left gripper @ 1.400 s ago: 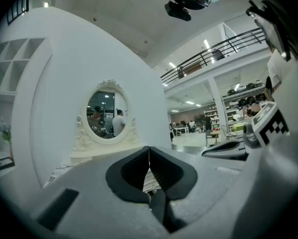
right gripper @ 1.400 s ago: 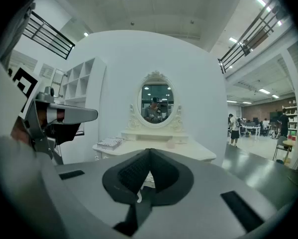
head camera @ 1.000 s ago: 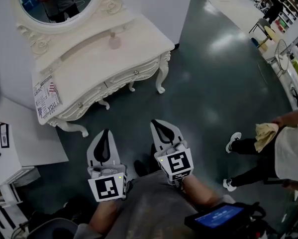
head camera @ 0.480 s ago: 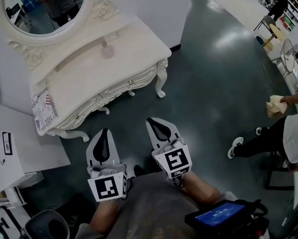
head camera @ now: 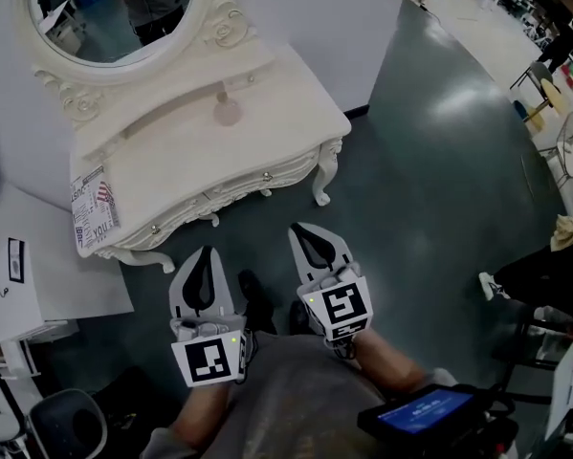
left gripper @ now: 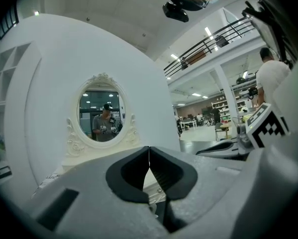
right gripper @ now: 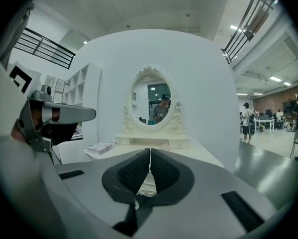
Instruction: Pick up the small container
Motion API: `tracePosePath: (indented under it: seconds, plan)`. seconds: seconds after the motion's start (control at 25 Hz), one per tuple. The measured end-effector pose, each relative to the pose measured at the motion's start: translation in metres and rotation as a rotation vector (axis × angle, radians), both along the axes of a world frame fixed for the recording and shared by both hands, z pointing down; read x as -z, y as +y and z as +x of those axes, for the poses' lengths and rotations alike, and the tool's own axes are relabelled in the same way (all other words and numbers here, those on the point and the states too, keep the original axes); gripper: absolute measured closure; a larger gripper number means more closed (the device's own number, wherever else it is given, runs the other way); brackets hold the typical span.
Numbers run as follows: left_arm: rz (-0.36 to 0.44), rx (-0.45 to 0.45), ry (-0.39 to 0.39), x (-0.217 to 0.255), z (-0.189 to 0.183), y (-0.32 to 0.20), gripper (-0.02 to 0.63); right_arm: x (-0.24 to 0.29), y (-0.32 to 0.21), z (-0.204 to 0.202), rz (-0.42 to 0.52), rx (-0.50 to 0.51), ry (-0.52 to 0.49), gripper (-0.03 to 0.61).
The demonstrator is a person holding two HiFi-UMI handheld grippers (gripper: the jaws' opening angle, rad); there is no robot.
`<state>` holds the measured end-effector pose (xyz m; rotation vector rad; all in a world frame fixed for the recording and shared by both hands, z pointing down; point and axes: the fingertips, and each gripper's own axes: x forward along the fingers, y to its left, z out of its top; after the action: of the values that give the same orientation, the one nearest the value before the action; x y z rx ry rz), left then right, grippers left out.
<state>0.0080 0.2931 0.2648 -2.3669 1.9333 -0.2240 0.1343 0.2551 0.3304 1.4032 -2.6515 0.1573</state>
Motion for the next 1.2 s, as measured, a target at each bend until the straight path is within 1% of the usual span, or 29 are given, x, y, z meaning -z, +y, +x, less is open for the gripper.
tracePosePath:
  seconds: [0.12,0.24,0.44,0.64,0.8,0.96,1.08,1.2]
  plan:
    - [-0.012,0.023,0.013,-0.007,-0.010,-0.013,0.598,-0.007,-0.015,-0.007,0.002,0.016,0.015,0.565]
    - [-0.025,0.035,0.028,-0.014,-0.021,-0.031,0.598,-0.013,-0.032,-0.014,-0.022,0.017,0.031,0.565]
    - [-0.059,0.034,0.047,-0.028,-0.041,-0.068,0.598,-0.024,-0.069,-0.031,-0.036,0.008,0.049,0.565]
    - [-0.087,0.023,0.066,-0.037,-0.070,-0.111,0.598,-0.029,-0.112,-0.061,-0.050,-0.006,0.059,0.565]
    - [-0.066,0.005,0.086,-0.029,-0.100,-0.149,0.598,-0.020,-0.149,-0.092,-0.031,-0.022,0.072,0.565]
    - [-0.042,-0.027,0.098,-0.018,-0.122,-0.182,0.598,-0.006,-0.179,-0.108,-0.016,-0.062,0.064,0.565]
    - [-0.025,-0.054,0.108,-0.014,-0.130,-0.203,0.598,0.005,-0.195,-0.112,0.012,-0.097,0.071,0.565]
    - [-0.015,-0.090,0.117,-0.011,-0.128,-0.217,0.598,0.011,-0.207,-0.112,0.028,-0.124,0.078,0.565]
